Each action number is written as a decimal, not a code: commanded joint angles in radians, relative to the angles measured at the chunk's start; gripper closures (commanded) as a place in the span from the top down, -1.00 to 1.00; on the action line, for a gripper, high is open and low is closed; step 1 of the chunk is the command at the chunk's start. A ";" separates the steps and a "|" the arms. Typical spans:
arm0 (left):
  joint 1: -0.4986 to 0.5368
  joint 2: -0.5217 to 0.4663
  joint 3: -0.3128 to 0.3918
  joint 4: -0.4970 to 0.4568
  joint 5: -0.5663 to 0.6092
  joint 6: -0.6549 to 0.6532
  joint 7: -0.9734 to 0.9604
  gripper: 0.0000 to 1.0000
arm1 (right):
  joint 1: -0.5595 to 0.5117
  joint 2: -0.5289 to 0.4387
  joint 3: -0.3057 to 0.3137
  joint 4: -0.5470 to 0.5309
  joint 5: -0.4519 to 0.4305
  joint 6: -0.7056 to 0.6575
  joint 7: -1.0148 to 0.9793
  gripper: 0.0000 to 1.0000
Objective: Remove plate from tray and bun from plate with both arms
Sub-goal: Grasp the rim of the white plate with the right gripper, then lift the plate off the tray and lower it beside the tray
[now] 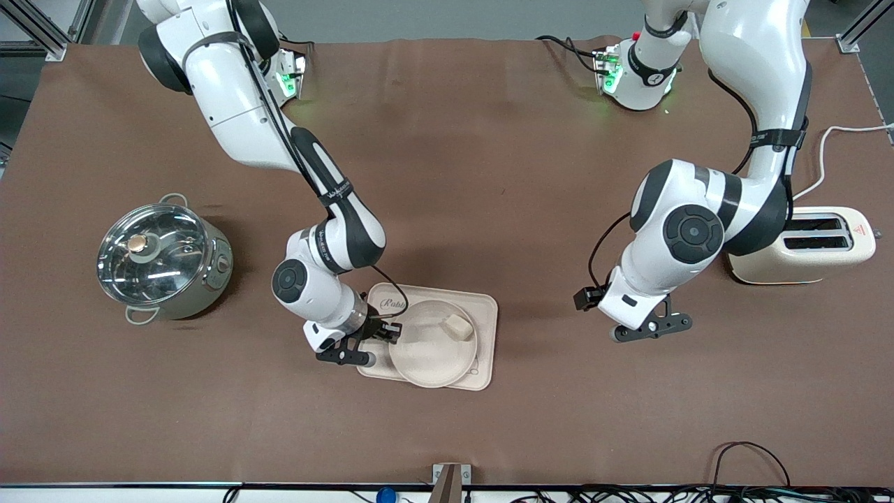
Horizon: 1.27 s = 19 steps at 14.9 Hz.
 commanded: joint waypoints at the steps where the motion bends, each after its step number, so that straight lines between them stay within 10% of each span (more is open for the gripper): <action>1: -0.001 0.004 0.000 0.007 0.024 0.005 -0.016 1.00 | -0.020 -0.065 0.005 -0.049 0.022 -0.036 -0.080 -0.99; 10: -0.012 -0.190 -0.019 -0.087 0.019 -0.104 -0.044 1.00 | 0.079 -0.376 0.039 -0.479 0.071 -0.048 -0.075 -0.99; 19: -0.012 -0.283 -0.253 -0.252 0.014 -0.087 -0.380 1.00 | 0.147 -0.449 0.042 -0.673 0.071 0.034 -0.082 -0.99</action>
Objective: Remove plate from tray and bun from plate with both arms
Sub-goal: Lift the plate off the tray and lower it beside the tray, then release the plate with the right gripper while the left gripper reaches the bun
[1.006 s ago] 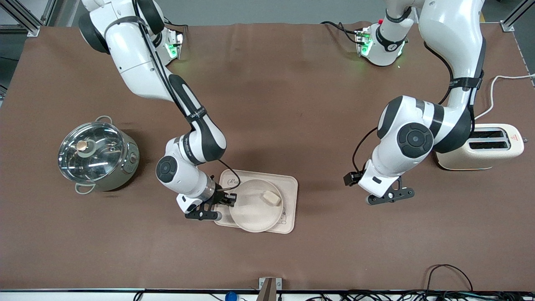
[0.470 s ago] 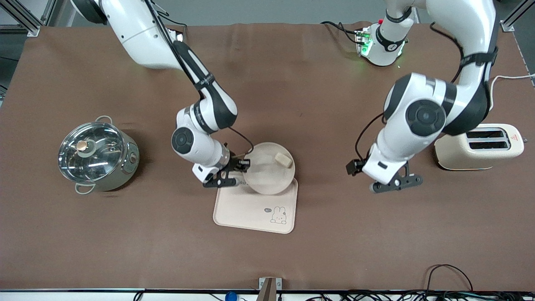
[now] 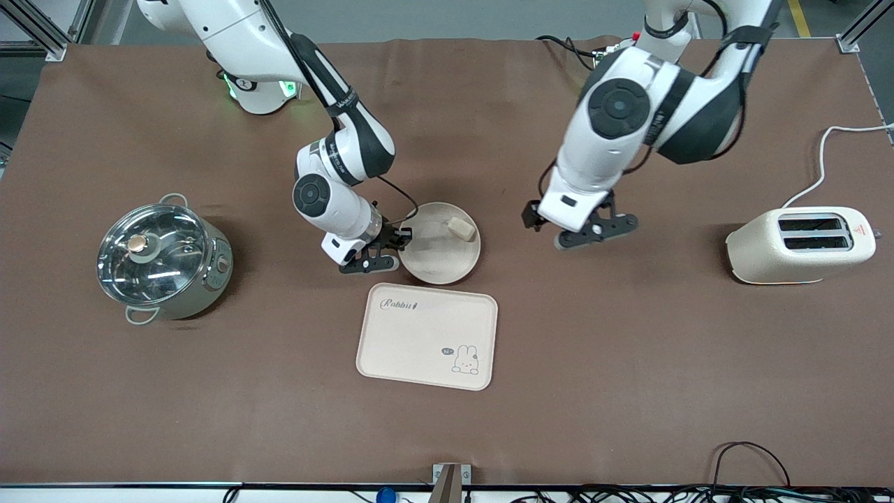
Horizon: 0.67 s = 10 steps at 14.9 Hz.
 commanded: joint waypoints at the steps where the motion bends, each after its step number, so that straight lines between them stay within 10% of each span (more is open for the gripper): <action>1: 0.008 -0.008 -0.021 -0.040 0.013 0.040 -0.038 1.00 | 0.011 -0.025 -0.001 -0.036 0.032 0.018 -0.023 -0.83; 3: 0.008 -0.006 -0.027 -0.090 0.008 0.102 -0.039 1.00 | -0.001 -0.029 -0.001 -0.036 0.033 0.012 -0.015 0.55; 10: -0.036 0.122 -0.047 -0.149 0.013 0.415 -0.117 1.00 | -0.121 -0.211 -0.024 -0.033 0.004 -0.226 -0.043 1.00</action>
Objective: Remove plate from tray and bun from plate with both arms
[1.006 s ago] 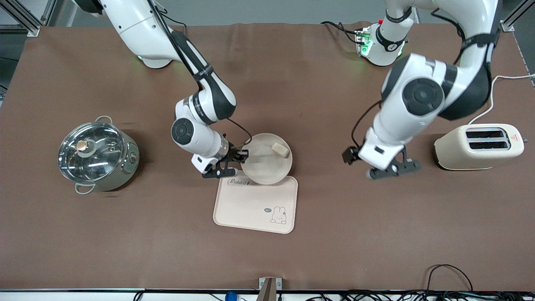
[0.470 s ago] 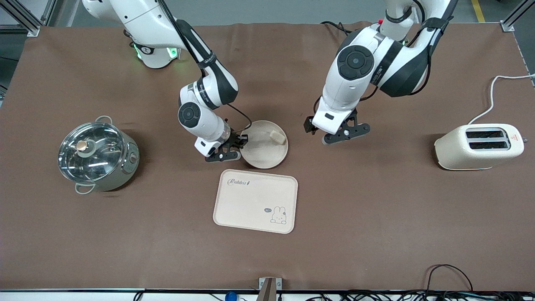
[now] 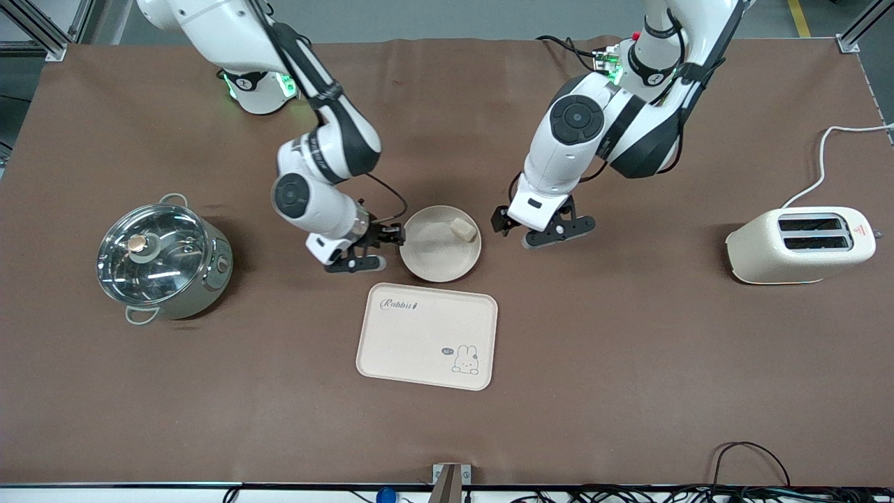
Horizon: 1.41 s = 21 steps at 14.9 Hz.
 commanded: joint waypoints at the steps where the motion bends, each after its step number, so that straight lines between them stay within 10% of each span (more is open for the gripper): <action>1: -0.044 0.088 -0.003 0.018 0.020 0.119 -0.061 1.00 | -0.053 -0.129 -0.032 -0.039 -0.036 -0.086 -0.030 1.00; 8: -0.145 0.215 0.005 0.056 0.106 0.184 -0.126 1.00 | -0.153 -0.429 -0.148 -0.009 -0.414 -0.413 -0.017 1.00; 16: -0.181 0.324 -0.003 0.094 0.321 0.221 -0.353 0.98 | -0.217 -0.465 -0.149 0.129 -0.487 -0.529 -0.028 1.00; 21: -0.182 0.333 -0.003 0.093 0.324 0.219 -0.365 0.36 | -0.296 -0.509 -0.145 0.211 -0.487 -0.678 -0.108 1.00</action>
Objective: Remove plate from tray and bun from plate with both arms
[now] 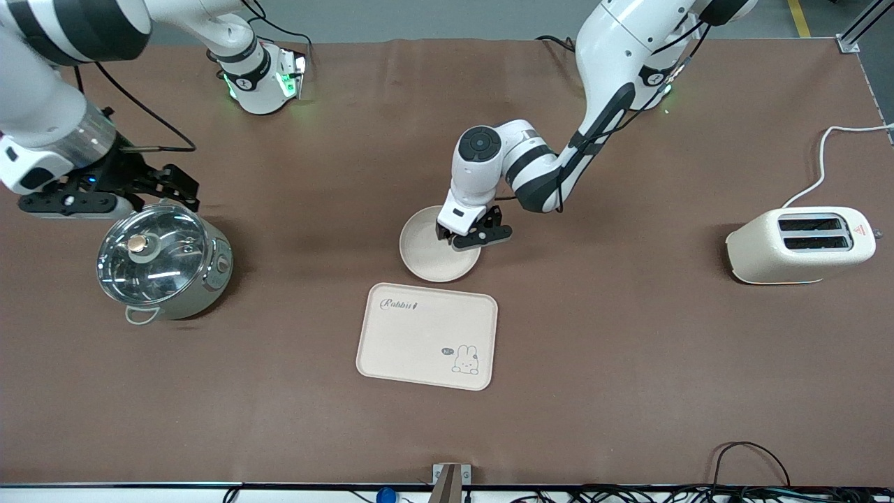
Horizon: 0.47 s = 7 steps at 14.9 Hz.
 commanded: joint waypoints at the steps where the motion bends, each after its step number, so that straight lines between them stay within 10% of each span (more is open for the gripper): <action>1: -0.003 0.013 -0.001 0.012 0.022 -0.006 -0.022 0.33 | -0.050 -0.032 0.022 0.086 -0.018 -0.128 -0.054 1.00; 7: -0.008 0.013 -0.001 0.008 0.022 -0.006 -0.030 -0.14 | -0.152 -0.064 0.042 0.123 -0.015 -0.192 -0.166 1.00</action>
